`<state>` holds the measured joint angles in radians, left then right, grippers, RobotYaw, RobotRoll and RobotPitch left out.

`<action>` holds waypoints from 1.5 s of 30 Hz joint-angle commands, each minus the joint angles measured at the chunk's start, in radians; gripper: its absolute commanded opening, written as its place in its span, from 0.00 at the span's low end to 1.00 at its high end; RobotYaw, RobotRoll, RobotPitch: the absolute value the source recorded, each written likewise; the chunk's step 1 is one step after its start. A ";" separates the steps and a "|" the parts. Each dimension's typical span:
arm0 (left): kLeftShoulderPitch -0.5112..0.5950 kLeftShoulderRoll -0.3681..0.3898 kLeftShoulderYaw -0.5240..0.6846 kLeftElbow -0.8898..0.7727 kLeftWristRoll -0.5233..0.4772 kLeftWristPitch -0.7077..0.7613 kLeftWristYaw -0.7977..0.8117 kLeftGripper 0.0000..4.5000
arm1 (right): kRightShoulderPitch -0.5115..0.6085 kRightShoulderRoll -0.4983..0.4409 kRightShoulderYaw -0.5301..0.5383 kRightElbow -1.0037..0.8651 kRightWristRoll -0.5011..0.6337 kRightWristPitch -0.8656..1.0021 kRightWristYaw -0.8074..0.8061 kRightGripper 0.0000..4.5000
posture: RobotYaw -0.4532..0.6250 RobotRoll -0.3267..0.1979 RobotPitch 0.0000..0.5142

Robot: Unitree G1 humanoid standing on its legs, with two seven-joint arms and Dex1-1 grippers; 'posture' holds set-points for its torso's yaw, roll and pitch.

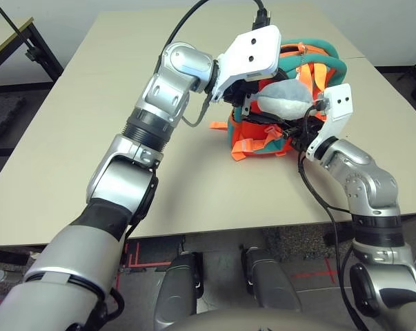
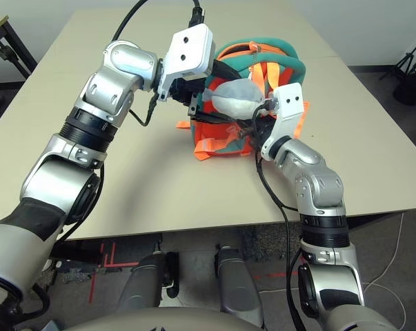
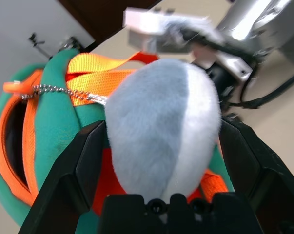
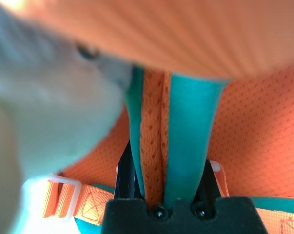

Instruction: Put the pencil case into the backpack and zip it.

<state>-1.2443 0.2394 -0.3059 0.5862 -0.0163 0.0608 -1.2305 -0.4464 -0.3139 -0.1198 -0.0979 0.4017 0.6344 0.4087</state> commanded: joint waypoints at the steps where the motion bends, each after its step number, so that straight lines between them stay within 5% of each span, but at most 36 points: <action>1: -0.012 -0.006 -0.018 0.058 0.047 -0.033 0.041 0.96 | 0.025 0.009 0.026 0.025 -0.007 0.024 -0.002 0.05 | 0.25 0.62 0.24; 3: -0.014 -0.008 -0.014 0.078 0.050 -0.051 0.044 0.87 | 0.026 0.009 0.026 0.022 -0.006 0.026 -0.004 0.05 | 0.24 0.62 0.25; 9: -0.028 -0.005 0.007 0.081 0.031 -0.047 0.053 0.35 | 0.025 0.009 0.027 0.024 -0.006 0.027 -0.004 0.05 | 0.25 0.62 0.25; 13: -0.048 0.026 0.035 0.064 0.010 -0.031 0.036 0.09 | 0.025 0.010 0.029 0.030 -0.008 0.024 -0.002 0.05 | 0.25 0.62 0.25; 31: -0.050 0.298 0.139 0.062 -0.045 0.042 -0.086 0.07 | 0.001 0.010 0.047 0.071 -0.013 0.002 0.012 0.05 | 0.29 0.62 0.25; 39: 0.091 0.384 0.104 0.042 -0.018 0.112 -0.145 0.07 | -0.005 0.010 0.051 0.081 -0.015 -0.002 0.015 0.05 | 0.29 0.62 0.26; 45: 0.223 0.346 0.062 0.070 0.004 0.101 -0.127 0.07 | -0.013 0.013 0.055 0.091 -0.017 -0.005 0.016 0.05 | 0.30 0.62 0.25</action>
<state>-1.0443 0.5853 -0.2200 0.6377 -0.0410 0.1658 -1.3626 -0.4695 -0.3065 -0.0907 -0.0467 0.3992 0.6021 0.4257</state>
